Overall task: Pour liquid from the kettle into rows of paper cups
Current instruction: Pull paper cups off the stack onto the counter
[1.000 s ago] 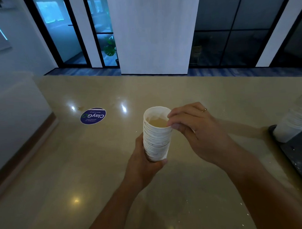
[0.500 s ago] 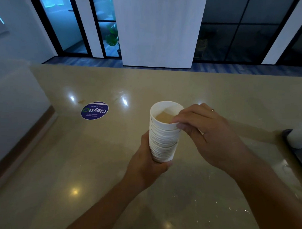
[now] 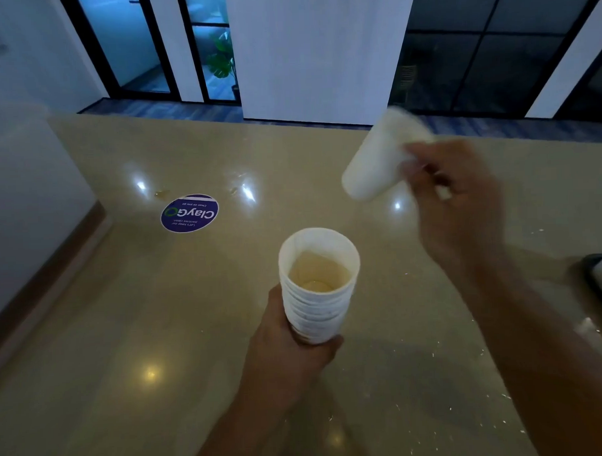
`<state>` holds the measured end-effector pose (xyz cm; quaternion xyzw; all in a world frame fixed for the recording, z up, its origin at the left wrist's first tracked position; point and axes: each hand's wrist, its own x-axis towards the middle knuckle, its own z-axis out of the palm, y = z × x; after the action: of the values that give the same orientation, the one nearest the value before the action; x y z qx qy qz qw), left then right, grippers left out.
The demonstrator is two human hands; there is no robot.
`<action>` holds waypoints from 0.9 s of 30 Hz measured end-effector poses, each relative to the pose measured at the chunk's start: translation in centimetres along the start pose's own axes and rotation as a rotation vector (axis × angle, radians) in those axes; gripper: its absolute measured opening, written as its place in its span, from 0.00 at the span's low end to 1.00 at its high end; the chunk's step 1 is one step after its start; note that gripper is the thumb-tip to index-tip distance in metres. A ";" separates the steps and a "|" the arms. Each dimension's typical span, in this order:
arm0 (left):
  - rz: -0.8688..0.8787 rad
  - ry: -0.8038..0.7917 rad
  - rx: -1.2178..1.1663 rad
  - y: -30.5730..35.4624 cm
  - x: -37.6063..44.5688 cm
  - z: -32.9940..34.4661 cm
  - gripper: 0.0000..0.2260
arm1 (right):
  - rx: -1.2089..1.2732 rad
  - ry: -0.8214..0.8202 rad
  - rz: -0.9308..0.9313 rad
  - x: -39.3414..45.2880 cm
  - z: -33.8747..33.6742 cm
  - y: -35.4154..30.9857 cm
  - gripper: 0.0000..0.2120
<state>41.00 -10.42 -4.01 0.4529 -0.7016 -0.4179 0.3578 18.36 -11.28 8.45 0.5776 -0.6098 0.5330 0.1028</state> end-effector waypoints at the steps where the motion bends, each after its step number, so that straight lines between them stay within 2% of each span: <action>1: -0.016 -0.005 -0.009 0.0 -0.2 0.1 0.34 | -0.006 -0.089 0.047 -0.3 1.7 1.4 0.10; 5: -0.044 0.012 -0.015 0.3 -0.3 0.3 0.30 | -0.055 -0.410 -0.026 -1.7 7.7 5.0 0.09; 11: -0.036 -0.002 0.023 1.0 -0.1 0.0 0.28 | -0.069 -0.627 -0.124 -1.2 12.5 6.1 0.11; 17: -0.005 -0.004 0.043 0.9 -0.1 0.1 0.29 | -0.150 -0.701 -0.123 -1.3 14.7 6.6 0.13; 23: -0.031 -0.007 0.027 0.7 0.3 0.3 0.27 | -0.185 -0.784 -0.053 -1.4 15.3 6.9 0.13; 27: 0.016 0.014 0.028 0.9 0.0 0.2 0.31 | -0.176 -0.816 0.034 -0.9 14.7 6.5 0.18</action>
<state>40.49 -10.13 -3.25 0.4551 -0.7085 -0.4019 0.3597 20.59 -23.53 -1.71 0.7202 -0.6531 0.2079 -0.1073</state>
